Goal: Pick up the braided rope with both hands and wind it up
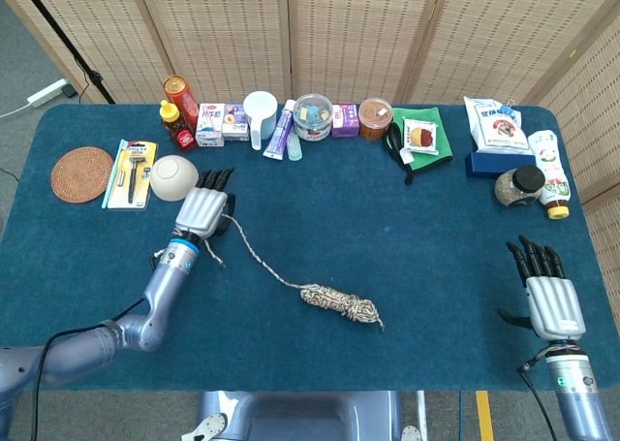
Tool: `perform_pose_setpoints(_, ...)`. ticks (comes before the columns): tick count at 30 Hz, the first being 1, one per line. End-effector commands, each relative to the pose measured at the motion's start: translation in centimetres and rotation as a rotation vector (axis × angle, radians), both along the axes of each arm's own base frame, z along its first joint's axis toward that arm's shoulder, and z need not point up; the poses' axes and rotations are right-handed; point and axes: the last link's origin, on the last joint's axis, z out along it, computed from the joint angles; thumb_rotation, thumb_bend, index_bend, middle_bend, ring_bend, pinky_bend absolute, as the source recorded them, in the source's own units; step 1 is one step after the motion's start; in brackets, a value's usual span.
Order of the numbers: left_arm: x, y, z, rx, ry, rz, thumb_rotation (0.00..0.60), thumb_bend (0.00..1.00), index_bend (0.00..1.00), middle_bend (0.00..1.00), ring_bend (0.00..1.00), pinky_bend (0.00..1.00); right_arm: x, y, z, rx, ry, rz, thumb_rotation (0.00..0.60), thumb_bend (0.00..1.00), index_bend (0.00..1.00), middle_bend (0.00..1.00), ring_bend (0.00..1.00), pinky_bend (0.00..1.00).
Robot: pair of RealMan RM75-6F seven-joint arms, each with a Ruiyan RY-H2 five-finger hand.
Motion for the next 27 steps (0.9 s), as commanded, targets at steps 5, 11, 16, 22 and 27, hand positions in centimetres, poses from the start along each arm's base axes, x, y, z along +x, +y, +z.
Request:
perform_pose_setpoints(5,2.2,-0.1,3.2,0.050,-0.010,-0.054,0.600,0.37,0.57,0.00,0.00,0.00,2.4,-2.4,-1.3,0.123,0.001,0.079,0.600,0.00,0.00,0.00,0.00,0.00)
perform_pose_setpoints(11,3.3,-0.3,4.4,0.061,-0.029,-0.068,0.600,0.37,0.57,0.00,0.00,0.00,6.0,-4.2,-2.7,0.239,-0.016,0.137,0.600,0.00,0.00,0.00,0.00,0.00)
perform_pose_setpoints(16,4.3,0.1,4.7,0.070,-0.062,-0.079,0.600,0.37,0.57,0.00,0.00,0.00,8.7,-5.3,-4.6,0.333,0.007,0.177,0.600,0.00,0.00,0.00,0.00,0.00)
perform_pose_setpoints(22,5.0,0.3,5.2,0.078,-0.070,-0.089,0.600,0.37,0.57,0.00,0.00,0.00,10.7,-5.6,-5.6,0.401,0.021,0.206,0.600,0.00,0.00,0.00,0.00,0.00)
perform_pose_setpoints(27,5.3,0.3,5.4,0.078,-0.070,-0.098,0.600,0.37,0.57,0.00,0.00,0.00,12.3,-4.8,-6.0,0.455,-0.018,0.223,0.600,0.00,0.00,0.00,0.00,0.00)
